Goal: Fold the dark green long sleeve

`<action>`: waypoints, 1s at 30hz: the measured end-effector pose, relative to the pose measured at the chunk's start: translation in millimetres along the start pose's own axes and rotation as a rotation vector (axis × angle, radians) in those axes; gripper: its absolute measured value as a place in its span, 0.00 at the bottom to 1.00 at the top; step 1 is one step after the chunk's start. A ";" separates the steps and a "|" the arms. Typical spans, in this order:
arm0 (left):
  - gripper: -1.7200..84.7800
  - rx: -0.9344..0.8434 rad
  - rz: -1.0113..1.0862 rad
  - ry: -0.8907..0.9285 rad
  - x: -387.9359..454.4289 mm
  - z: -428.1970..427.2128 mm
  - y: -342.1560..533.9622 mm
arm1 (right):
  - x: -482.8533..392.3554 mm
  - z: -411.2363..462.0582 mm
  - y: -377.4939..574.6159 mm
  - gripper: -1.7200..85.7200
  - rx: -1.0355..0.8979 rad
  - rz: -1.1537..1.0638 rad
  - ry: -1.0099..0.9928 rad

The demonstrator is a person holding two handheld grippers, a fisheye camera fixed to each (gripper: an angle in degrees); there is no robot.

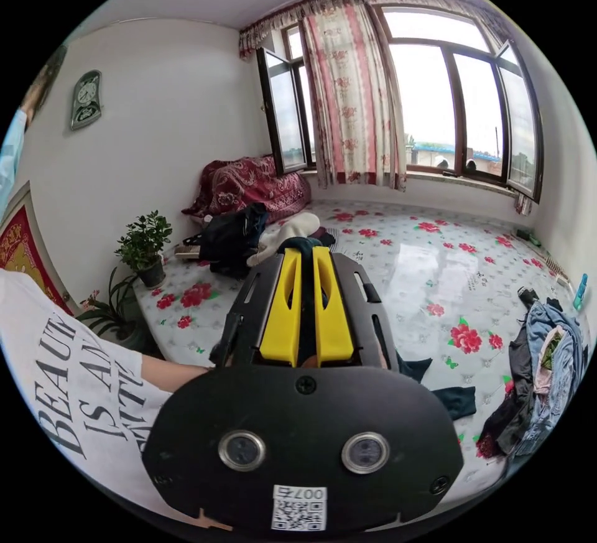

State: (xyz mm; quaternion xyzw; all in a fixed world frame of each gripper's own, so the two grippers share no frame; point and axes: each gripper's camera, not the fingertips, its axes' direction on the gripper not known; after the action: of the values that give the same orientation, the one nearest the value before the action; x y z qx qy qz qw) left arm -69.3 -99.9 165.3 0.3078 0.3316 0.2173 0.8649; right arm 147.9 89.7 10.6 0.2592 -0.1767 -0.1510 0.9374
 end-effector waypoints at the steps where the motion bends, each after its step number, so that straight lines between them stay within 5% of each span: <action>1: 0.17 0.021 -0.031 0.030 3.1 -4.3 -7.7 | -1.9 -9.6 1.3 0.04 0.013 -0.009 0.008; 4: 0.03 0.176 -0.055 0.120 9.5 -50.9 -18.7 | 7.0 -37.5 4.3 0.04 0.047 -0.008 0.067; 9: 0.02 0.523 0.064 0.033 41.8 -198.0 -18.7 | 42.1 -105.9 14.7 0.04 0.154 0.064 0.192; 16: 0.02 0.921 0.489 -0.374 208.1 -370.3 28.8 | 19.1 -190.4 20.2 0.04 0.404 -0.015 0.181; 22: 0.02 1.200 0.577 -0.543 280.8 -418.4 77.5 | -13.9 -228.4 -5.7 0.04 0.542 -0.173 0.137; 26: 0.03 1.274 0.581 -0.673 292.7 -412.7 67.0 | -10.6 -214.3 -40.0 0.04 0.516 -0.245 0.177; 30: 0.05 1.041 0.414 -0.705 232.0 -370.5 -28.7 | 24.5 -147.3 -71.6 0.05 0.348 -0.212 0.209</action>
State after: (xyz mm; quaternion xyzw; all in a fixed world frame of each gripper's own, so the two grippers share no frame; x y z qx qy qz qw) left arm -167.4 158.0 -175.0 0.7957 0.0241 0.0765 0.6004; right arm 216.4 85.6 -140.1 0.4482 -0.0737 -0.1881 0.8708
